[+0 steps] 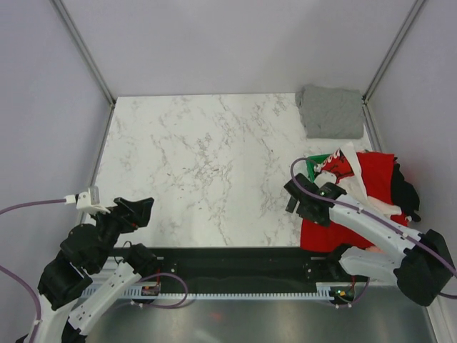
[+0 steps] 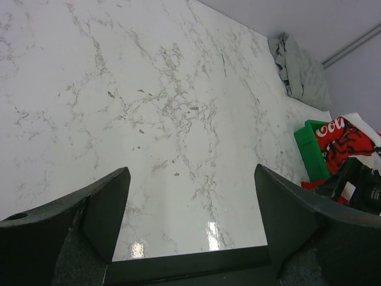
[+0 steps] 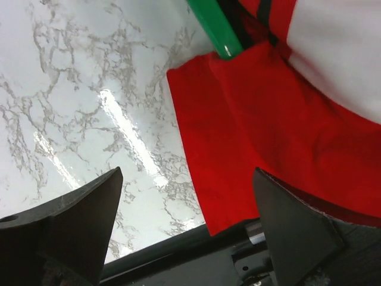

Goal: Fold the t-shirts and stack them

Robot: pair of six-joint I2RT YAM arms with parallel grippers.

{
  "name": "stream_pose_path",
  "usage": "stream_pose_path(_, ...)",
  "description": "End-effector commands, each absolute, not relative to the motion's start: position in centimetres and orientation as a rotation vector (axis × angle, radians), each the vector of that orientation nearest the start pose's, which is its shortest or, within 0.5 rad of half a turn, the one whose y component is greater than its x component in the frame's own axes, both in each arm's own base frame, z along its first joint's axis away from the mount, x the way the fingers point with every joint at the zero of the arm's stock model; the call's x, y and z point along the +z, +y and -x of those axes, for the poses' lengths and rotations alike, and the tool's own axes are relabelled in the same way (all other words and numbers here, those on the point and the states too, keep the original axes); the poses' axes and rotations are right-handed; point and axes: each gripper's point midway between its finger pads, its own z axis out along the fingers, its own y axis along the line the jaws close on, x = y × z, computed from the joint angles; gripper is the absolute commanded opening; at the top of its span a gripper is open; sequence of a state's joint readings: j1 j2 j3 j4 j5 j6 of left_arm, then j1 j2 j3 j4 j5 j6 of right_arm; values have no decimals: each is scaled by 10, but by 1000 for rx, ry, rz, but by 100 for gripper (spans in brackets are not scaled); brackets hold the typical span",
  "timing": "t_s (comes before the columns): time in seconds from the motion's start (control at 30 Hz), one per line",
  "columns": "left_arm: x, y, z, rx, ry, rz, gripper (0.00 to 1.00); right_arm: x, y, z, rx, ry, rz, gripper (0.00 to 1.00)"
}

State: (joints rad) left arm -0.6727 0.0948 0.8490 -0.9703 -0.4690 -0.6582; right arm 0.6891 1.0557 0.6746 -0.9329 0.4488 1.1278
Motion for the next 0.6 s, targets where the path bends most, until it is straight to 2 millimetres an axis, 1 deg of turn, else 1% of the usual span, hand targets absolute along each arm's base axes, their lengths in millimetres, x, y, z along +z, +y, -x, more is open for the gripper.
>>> stream_pose_path(0.0, 272, -33, -137, -552, 1742, 368, 92, 96, 87, -192, -165, 2524, -533, 98)
stream_pose_path(0.03, 271, -33, -138, -549, 1745, 366, 92, 105, 94, -196, -133, 2517, -511, 98)
stream_pose_path(0.07, 271, -33, -138, -545, 1750, 368, 92, 115, 105, -199, -89, 2511, -461, 98)
stream_pose_path(0.1, 271, -34, -138, -546, 1749, 368, 92, 141, 118, -209, -13, 2459, -424, 98)
stream_pose_path(0.13, 271, -34, -139, -542, 1753, 366, 92, 157, 125, -215, 22, 2423, -393, 98)
stream_pose_path(0.17, 271, -34, -139, -542, 1755, 365, 92, 172, 127, -221, 39, 2387, -377, 98)
stream_pose_path(0.2, 271, -34, -139, -540, 1756, 365, 92, 201, 128, -236, 55, 2309, -389, 98)
stream_pose_path(0.23, 271, -34, -139, -540, 1756, 365, 92, 214, 123, -244, 17, 2280, -330, 98)
stream_pose_path(0.27, 270, -34, -139, -540, 1756, 365, 92, 224, 112, -255, -24, 2254, -349, 98)
stream_pose_path(0.3, 271, -34, -139, -542, 1755, 365, 92, 242, 110, -272, -48, 2219, -348, 95)
stream_pose_path(0.33, 270, -34, -139, -541, 1754, 366, 92, 249, 102, -282, -107, 2217, -301, 93)
stream_pose_path(0.37, 270, -34, -139, -542, 1754, 367, 92, 254, 83, -297, -168, 2211, -343, 93)
stream_pose_path(0.4, 272, -33, -138, -548, 1746, 369, 92, 263, 78, -315, -189, 2211, -358, 92)
stream_pose_path(0.43, 271, -33, -138, -545, 1750, 368, 92, 264, 71, -325, -186, 2231, -366, 92)
stream_pose_path(0.47, 270, -33, -138, -545, 1750, 368, 92, 263, 41, -337, -248, 2243, -409, 91)
stream_pose_path(0.5, 271, -33, -138, -546, 1750, 369, 92, 261, 32, -353, -261, 2260, -431, 90)
stream_pose_path(0.53, 271, -33, -138, -547, 1749, 369, 92, 258, 20, -361, -280, 2276, -444, 89)
stream_pose_path(0.57, 271, -33, -138, -548, 1747, 370, 92, 254, -5, -368, -318, 2287, -494, 89)
